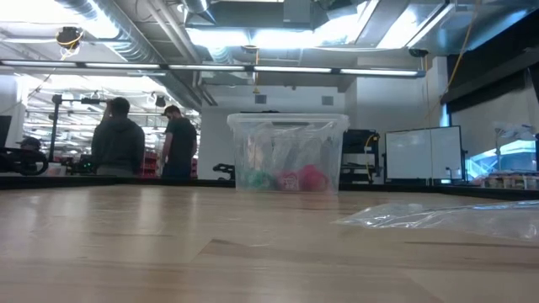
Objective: Roll bandage
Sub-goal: Roll the green bandage
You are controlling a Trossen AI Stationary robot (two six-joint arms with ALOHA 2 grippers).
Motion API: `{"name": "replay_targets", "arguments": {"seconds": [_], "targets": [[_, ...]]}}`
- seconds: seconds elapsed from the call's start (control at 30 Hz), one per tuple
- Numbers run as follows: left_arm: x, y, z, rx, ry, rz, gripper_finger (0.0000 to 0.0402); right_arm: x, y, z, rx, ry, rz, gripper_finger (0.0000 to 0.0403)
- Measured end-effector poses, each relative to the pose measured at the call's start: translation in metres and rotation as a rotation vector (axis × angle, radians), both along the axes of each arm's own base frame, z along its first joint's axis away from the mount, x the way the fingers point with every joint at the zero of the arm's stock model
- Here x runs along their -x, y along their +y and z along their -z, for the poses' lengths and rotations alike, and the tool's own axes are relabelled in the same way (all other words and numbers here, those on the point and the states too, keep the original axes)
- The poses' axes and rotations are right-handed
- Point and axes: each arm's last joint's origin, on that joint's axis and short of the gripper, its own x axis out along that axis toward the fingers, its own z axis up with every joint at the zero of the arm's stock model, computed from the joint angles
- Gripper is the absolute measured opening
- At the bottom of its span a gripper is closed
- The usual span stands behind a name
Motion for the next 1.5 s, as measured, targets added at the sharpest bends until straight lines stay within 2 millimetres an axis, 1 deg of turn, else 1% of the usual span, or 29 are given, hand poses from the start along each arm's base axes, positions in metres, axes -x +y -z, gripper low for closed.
{"name": "replay_targets", "arguments": {"seconds": [0.1, 0.17, 0.3, 0.53, 0.67, 0.8, 0.97, 1.1, 1.23, 1.33, 1.5], "targets": [[-0.003, 0.0, 0.006, 0.068, -0.02, -0.022, 0.0017, 0.0, -0.002, 0.004, 0.013, 0.039, 0.058, 0.001], [-0.007, 0.001, 0.014, 0.119, -0.027, -0.035, 0.0017, -0.001, -0.004, 0.009, 0.031, 0.086, 0.082, 0.001], [-0.016, 0.003, 0.035, 0.21, -0.027, -0.06, 0.0017, -0.001, -0.006, 0.022, 0.03, 0.195, 0.093, 0.001], [-0.03, 0.01, 0.072, 0.321, -0.01, -0.131, 0.0017, 0.0, -0.018, 0.051, 0.034, 0.415, 0.163, 0.001], [-0.039, 0.015, 0.096, 0.394, 0.007, -0.16, 0.0017, 0.0, -0.025, 0.073, 0.018, 0.5, 0.19, 0.001], [-0.047, 0.022, 0.122, 0.445, 0.043, -0.184, 0.0017, -0.005, -0.031, 0.1, 0.003, 0.576, 0.191, 0.001], [-0.053, 0.03, 0.146, 0.544, 0.073, -0.216, 0.0017, -0.012, -0.038, 0.128, 0.002, 0.662, 0.202, 0.001], [-0.055, 0.035, 0.151, 0.61, 0.088, -0.229, 0.0017, -0.016, -0.041, 0.141, 0.009, 0.694, 0.208, 0.001], [-0.054, 0.037, 0.153, 0.664, 0.085, -0.263, 0.0017, -0.019, -0.042, 0.149, 0.016, 0.703, 0.22, 0.001], [-0.053, 0.037, 0.153, 0.698, 0.084, -0.287, 0.002, -0.019, -0.042, 0.15, 0.019, 0.708, 0.22, 0.001], [-0.05, 0.032, 0.153, 0.701, 0.108, -0.273, 0.0052, -0.019, -0.042, 0.151, 0.016, 0.713, 0.212, 0.001]]}}
